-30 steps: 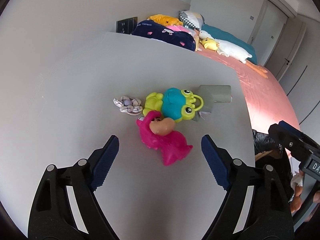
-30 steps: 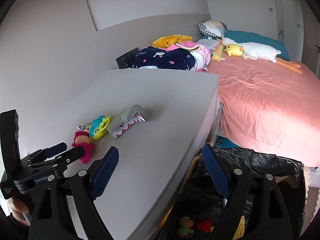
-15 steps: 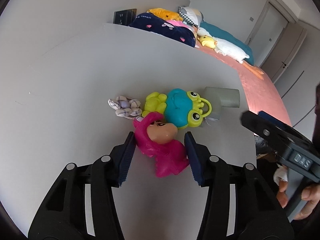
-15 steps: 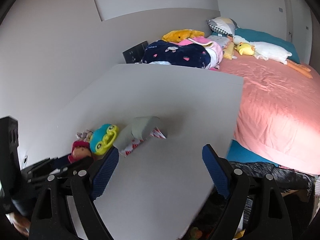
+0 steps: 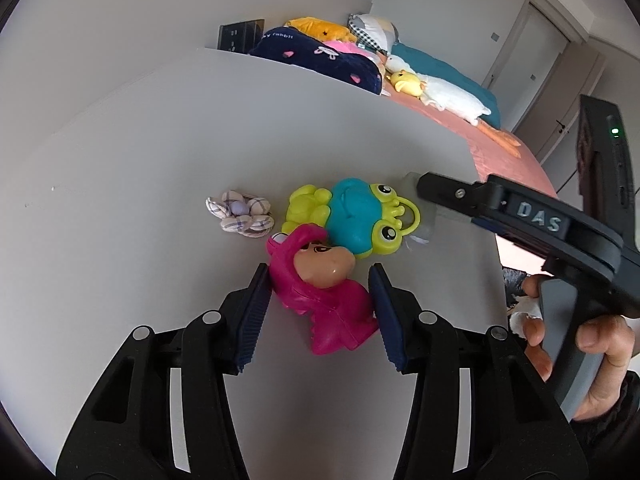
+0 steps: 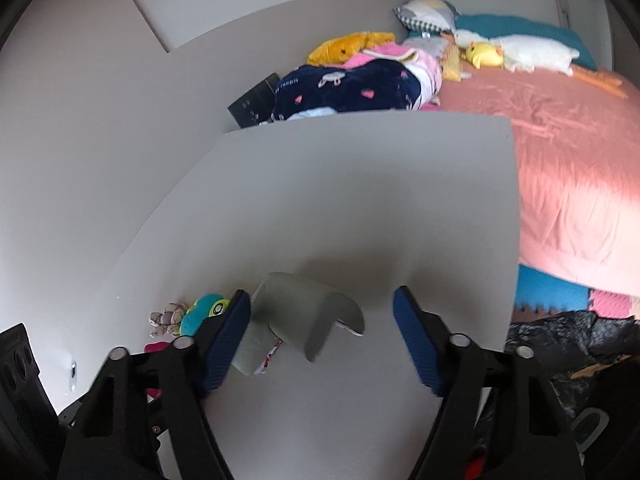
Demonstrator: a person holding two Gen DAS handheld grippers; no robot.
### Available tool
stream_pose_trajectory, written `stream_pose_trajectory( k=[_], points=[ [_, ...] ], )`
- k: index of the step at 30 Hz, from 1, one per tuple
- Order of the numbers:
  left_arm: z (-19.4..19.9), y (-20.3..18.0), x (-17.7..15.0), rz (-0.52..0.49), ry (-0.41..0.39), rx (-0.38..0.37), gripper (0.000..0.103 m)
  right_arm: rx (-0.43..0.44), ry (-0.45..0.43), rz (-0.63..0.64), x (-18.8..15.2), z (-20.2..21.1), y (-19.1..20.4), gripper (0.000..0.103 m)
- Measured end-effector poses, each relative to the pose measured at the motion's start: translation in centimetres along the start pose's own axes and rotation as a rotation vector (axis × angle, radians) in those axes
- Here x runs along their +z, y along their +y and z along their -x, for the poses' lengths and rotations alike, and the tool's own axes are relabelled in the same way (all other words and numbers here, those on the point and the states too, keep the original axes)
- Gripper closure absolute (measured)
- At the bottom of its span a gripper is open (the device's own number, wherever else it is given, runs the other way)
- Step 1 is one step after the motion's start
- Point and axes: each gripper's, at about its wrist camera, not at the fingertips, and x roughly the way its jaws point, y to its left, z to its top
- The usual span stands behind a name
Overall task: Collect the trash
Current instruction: 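Grasp the grey cup-shaped item with the right tool while the left tool holds the doll, then carry the pink doll and grey item over the trash bag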
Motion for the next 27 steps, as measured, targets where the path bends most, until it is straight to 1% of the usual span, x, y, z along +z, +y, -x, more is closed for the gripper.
stream_pose_trajectory(
  k=[1, 2, 5, 6, 8, 12, 17, 22, 24, 27],
  points=[
    [0.1, 0.0, 0.0, 0.001, -0.001, -0.003, 0.054, 0.032, 0.008, -0.013, 0.0, -0.1, -0.1, 0.047],
    [0.1, 0.0, 0.1, 0.001, -0.002, -0.004, 0.054, 0.055, 0.019, -0.018, 0.0, 0.0, 0.0, 0.049],
    [0.2, 0.0, 0.1, 0.001, -0.007, -0.002, 0.054, 0.038, 0.005, 0.012, -0.1, 0.5, 0.6, 0.055],
    [0.3, 0.0, 0.2, 0.001, -0.011, 0.0, 0.054, 0.035, -0.014, 0.028, -0.4, 1.1, 0.9, 0.059],
    [0.7, 0.1, 0.3, 0.008, -0.023, 0.003, 0.054, 0.022, -0.038, 0.04, -0.6, 1.8, 1.0, 0.062],
    [1.6, -0.1, 0.6, 0.009, -0.048, -0.004, 0.054, -0.01, -0.094, 0.071, -0.9, 3.7, 1.1, 0.063],
    [2.2, -0.9, 0.9, -0.007, -0.065, -0.023, 0.054, -0.015, -0.136, 0.08, -1.1, 6.2, 0.9, 0.063],
    [2.9, -2.0, 1.1, -0.028, -0.08, -0.021, 0.054, -0.01, -0.151, 0.081, -1.4, 8.3, 0.4, 0.063],
    [3.2, -2.2, 1.2, -0.03, -0.088, -0.01, 0.054, -0.01, -0.155, 0.082, -1.7, 9.2, 0.2, 0.063],
    [3.9, -2.7, 1.1, -0.029, -0.093, -0.013, 0.054, -0.004, -0.165, 0.082, -2.2, 10.3, 0.0, 0.063]
  ],
)
